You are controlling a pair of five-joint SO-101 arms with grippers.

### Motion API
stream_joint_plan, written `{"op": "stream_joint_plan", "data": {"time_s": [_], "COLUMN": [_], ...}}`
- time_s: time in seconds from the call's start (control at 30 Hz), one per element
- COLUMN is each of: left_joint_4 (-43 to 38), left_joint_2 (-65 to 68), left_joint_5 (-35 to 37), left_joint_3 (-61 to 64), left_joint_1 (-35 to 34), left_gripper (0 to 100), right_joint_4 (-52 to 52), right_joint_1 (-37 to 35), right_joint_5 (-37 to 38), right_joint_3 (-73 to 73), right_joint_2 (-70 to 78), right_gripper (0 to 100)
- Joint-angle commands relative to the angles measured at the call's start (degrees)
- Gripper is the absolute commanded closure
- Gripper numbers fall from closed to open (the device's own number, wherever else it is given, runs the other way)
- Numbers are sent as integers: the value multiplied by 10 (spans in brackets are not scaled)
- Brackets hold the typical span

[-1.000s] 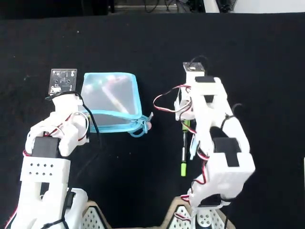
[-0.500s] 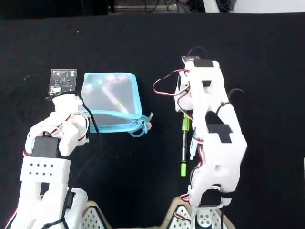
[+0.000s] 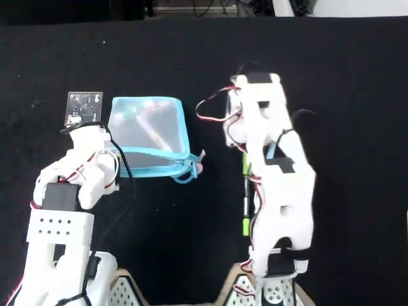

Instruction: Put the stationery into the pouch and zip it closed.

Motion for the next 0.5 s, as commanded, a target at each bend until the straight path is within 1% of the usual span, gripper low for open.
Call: {"op": "stream_joint_plan", "data": {"time_s": [0.0,0.2,0.27,0.33,0.47], "left_joint_4": [4,4,4,4,4], "left_joint_2": [3,3,3,3,3], "left_joint_5": [4,4,4,4,4], "left_joint_3": [-3,-3,-3,-3,-3], "left_joint_1": [-6,-6,-6,-6,-6], "left_gripper": [970,970,970,970,970], "right_joint_4": [29,36,33,33,51], "right_joint_1": [-10,-5,-5,-9,-18], "right_joint_5": [-6,-2,-1,-1,-2], "right_joint_3": [-60,-66,-70,-70,-64], "right_joint_2": [15,65,66,53,-10], "right_gripper": [851,855,898,980,988]}}
